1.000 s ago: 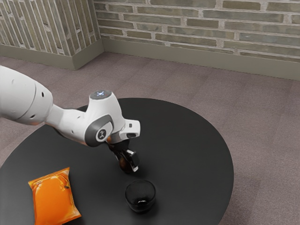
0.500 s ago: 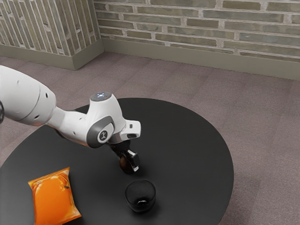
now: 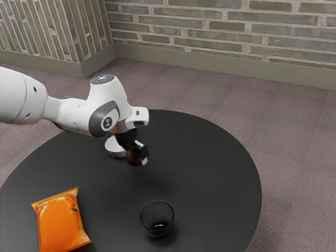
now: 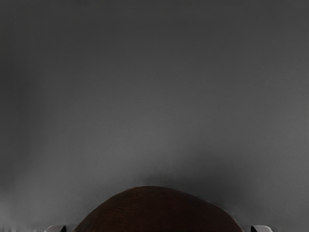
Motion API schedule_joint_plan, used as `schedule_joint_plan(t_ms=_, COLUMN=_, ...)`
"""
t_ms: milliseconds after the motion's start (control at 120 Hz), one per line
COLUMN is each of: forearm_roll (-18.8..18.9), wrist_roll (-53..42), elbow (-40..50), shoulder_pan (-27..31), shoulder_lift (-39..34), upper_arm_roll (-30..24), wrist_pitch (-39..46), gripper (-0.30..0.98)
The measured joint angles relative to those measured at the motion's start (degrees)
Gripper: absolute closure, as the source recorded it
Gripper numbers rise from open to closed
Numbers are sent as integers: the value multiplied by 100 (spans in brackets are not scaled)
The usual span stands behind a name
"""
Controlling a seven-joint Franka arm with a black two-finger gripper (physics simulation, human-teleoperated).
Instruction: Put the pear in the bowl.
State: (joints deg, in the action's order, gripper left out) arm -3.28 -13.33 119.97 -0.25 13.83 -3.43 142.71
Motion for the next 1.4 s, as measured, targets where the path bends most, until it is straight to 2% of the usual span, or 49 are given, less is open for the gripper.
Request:
schedule_joint_plan(t_ms=200, forearm_roll=25, wrist_roll=-318, elbow=-1078, shoulder_pan=11, shoulder_lift=252, upper_arm_roll=759, wrist_pitch=-1030, gripper=27)
schedule_joint_plan(t_ms=325, forearm_roll=29, wrist_roll=-589, elbow=-1885, shoulder_pan=20, shoulder_lift=819, upper_arm_roll=1104, wrist_pitch=-1441, gripper=26)
schedule_joint_plan(t_ms=442, forearm_roll=27, wrist_roll=-811, elbow=-2802, shoulder_pan=18, shoulder_lift=1508, upper_arm_roll=1264, wrist_pitch=-1813, gripper=26)
schedule_joint_plan(t_ms=717, forearm_roll=11, wrist_roll=-1195, elbow=-3968, shoulder_pan=125, shoulder_lift=2460, upper_arm_roll=1306, wrist_pitch=-2290, gripper=25)
schedule_joint_plan(t_ms=967, forearm_roll=-10, wrist_roll=-1421, elbow=-3871, shoulder_pan=128, shoulder_lift=2476, upper_arm_roll=1284, wrist_pitch=-2391, gripper=25)
schedule_joint_plan(t_ms=1183, forearm_roll=-67, wrist_roll=-1564, elbow=-3854, shoulder_pan=118, shoulder_lift=2461, upper_arm_roll=1221, wrist_pitch=-2335, gripper=10)
schedule_joint_plan(t_ms=1300, forearm_roll=-383, wrist_roll=-1545, elbow=-3535, shoulder_pan=105, shoulder_lift=1927, upper_arm_roll=1106, wrist_pitch=-2497, gripper=6)
schedule_joint_plan(t_ms=1400, forearm_roll=-491, wrist_roll=-1449, elbow=-3479, shoulder_pan=102, shoulder_lift=1507, upper_arm_roll=1050, wrist_pitch=-2783, gripper=4)
